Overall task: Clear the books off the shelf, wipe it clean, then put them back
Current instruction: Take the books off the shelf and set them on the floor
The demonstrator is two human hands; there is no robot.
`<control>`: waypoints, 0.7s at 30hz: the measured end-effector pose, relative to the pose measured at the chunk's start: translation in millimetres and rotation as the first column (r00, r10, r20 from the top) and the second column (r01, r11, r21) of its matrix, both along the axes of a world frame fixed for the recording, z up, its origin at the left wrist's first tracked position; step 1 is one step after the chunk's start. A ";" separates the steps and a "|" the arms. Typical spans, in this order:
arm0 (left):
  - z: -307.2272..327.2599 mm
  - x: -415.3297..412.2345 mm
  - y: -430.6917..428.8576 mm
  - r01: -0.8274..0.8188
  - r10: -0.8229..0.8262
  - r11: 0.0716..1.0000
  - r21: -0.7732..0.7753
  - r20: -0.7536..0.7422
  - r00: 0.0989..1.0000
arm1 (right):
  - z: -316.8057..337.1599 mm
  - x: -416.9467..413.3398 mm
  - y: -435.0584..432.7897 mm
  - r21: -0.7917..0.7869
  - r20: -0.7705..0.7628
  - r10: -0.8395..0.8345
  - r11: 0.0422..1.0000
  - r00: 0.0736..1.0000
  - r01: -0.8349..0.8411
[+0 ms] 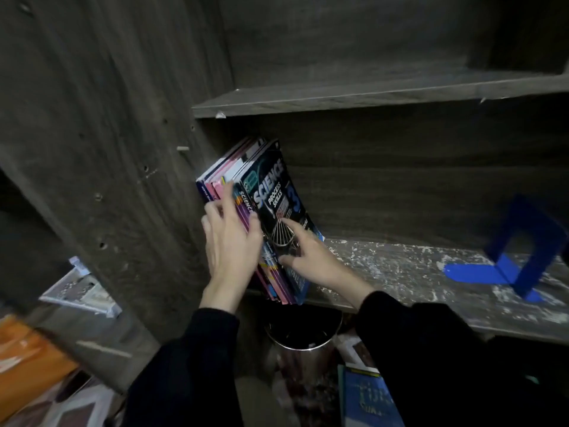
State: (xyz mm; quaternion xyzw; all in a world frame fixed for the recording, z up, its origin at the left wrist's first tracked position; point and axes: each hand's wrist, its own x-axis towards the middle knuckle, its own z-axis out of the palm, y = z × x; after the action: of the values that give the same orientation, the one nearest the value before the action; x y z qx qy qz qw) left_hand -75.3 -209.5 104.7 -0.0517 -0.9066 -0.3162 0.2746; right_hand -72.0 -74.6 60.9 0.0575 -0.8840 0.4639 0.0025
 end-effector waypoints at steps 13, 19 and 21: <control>13.5 -14.5 -0.8 0.007 -0.001 0.995 -0.101 0.067 0.998 | -5.0 -12.7 -23.6 -0.014 0.025 0.017 1.000 1.000 -0.016; 13.6 -8.2 24.6 0.192 -0.201 0.977 0.097 0.100 0.974 | -14.4 -4.7 -17.5 0.036 -0.116 -0.046 0.998 0.992 0.051; 14.0 -5.1 36.2 0.293 -0.316 0.937 0.191 0.102 0.943 | -21.3 -1.3 -11.5 0.034 -0.188 -0.068 0.997 0.980 0.076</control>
State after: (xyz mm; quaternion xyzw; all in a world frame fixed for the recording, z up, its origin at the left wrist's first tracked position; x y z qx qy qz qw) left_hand -80.4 -173.3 118.7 -0.1469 -0.8727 -0.4352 0.1657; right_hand -73.3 -86.1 39.6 0.0687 -0.8908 0.4378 0.1007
